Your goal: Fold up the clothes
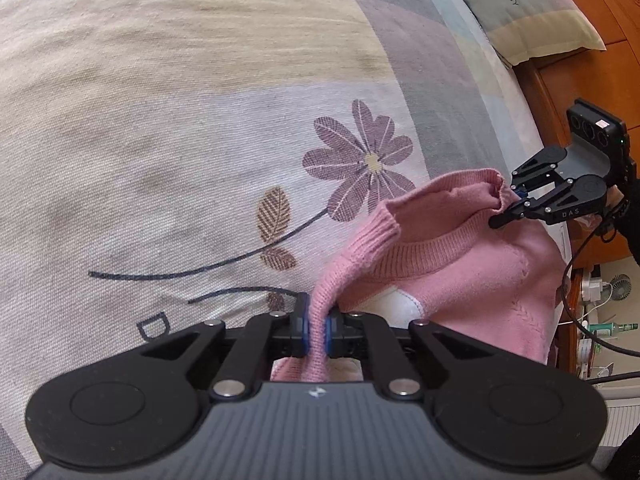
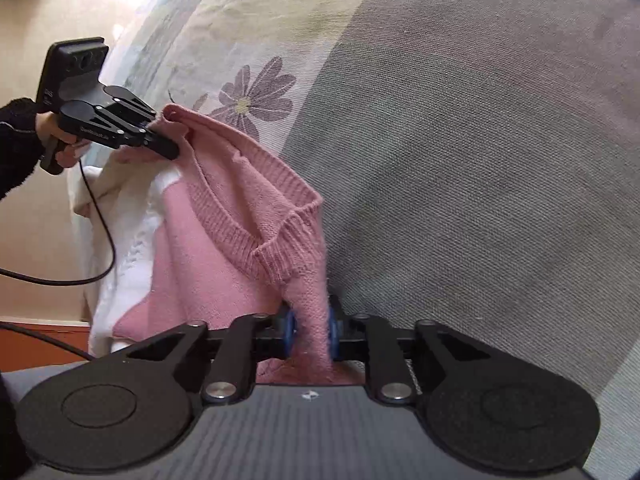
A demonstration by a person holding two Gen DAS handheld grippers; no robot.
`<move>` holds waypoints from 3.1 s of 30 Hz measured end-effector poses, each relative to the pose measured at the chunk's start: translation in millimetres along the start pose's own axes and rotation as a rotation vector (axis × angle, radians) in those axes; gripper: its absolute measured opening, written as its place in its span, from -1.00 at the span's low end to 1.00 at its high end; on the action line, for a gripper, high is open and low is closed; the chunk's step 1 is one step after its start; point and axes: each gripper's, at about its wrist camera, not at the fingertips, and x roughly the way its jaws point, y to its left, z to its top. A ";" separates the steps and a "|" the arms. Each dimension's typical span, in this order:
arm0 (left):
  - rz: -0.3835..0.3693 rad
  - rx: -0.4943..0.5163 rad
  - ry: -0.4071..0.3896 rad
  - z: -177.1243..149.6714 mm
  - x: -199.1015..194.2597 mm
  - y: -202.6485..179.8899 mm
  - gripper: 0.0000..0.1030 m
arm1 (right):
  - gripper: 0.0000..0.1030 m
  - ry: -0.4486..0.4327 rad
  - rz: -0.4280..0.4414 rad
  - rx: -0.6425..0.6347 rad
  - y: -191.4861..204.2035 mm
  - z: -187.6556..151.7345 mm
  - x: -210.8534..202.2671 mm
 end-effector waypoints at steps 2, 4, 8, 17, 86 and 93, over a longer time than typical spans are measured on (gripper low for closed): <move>0.018 0.018 -0.025 -0.5 -8.7 -8.6 -0.90 | -0.68 -0.043 -0.058 0.001 3.0 9.0 -5.1; 0.040 0.036 -0.059 2.7 -22.8 -15.6 -0.91 | -0.69 -0.087 -0.116 0.001 6.1 17.9 -10.2; 0.103 0.068 -0.130 28.9 -47.6 -21.0 -0.90 | -0.70 -0.174 -0.231 0.002 12.2 35.9 -20.5; 0.312 0.079 -0.190 85.5 -9.7 -11.8 -0.80 | -0.50 -0.306 -0.432 0.054 11.1 67.5 -23.8; 0.602 -0.662 -0.361 -160.4 -26.4 -78.6 0.24 | 0.87 -0.427 -0.413 0.373 154.2 -84.0 -9.8; 0.501 -0.555 -0.440 -140.6 -22.4 -95.6 0.21 | 0.87 -0.426 -0.402 0.416 144.4 -92.6 -7.6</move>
